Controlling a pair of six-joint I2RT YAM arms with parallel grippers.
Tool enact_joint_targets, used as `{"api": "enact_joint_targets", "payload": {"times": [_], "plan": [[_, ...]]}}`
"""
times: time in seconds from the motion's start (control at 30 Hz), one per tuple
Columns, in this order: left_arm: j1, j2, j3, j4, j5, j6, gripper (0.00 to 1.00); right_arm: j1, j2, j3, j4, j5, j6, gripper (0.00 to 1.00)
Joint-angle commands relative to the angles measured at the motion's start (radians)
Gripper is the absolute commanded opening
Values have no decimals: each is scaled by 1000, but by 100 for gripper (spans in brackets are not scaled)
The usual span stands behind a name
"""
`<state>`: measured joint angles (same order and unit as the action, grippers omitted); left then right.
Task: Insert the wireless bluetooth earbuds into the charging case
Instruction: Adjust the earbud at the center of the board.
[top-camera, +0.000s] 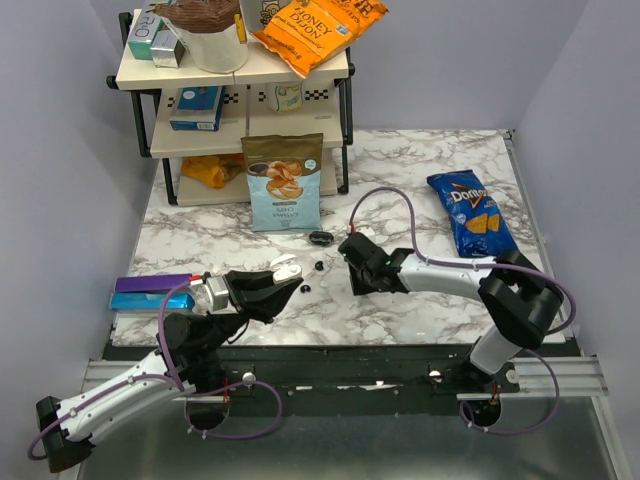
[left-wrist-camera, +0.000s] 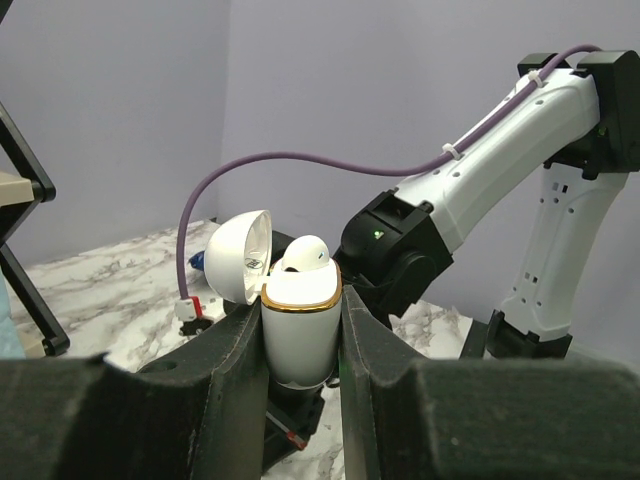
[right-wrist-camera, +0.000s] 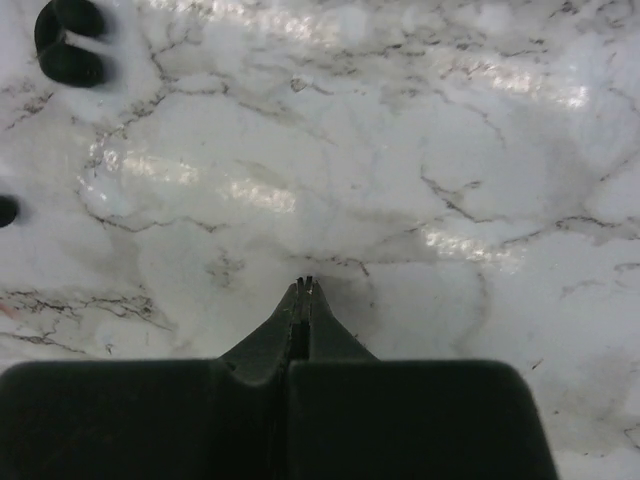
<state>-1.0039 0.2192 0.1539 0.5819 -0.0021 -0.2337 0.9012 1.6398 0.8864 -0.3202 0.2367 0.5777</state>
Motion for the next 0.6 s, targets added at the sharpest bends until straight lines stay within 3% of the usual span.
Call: {"api": "enact_joint_targets", "payload": {"times": [0.0, 0.07, 0.23, 0.4, 0.57], "plan": [[-6, -1, -5, 3, 10, -7, 0, -82, -20, -38, -19, 70, -24, 1], [-6, -6, -1, -8, 10, -4, 0, -82, -76, -66, -45, 92, -38, 1], [-9, 0, -1, -2, 10, -1, 0, -64, -179, -150, -71, -48, -35, 0], [-9, 14, -1, 16, 11, -4, 0, 69, -123, -201, -48, -120, 27, 0], [-10, 3, 4, 1, 14, -9, 0, 123, -57, -190, -17, -135, 71, 0]]}}
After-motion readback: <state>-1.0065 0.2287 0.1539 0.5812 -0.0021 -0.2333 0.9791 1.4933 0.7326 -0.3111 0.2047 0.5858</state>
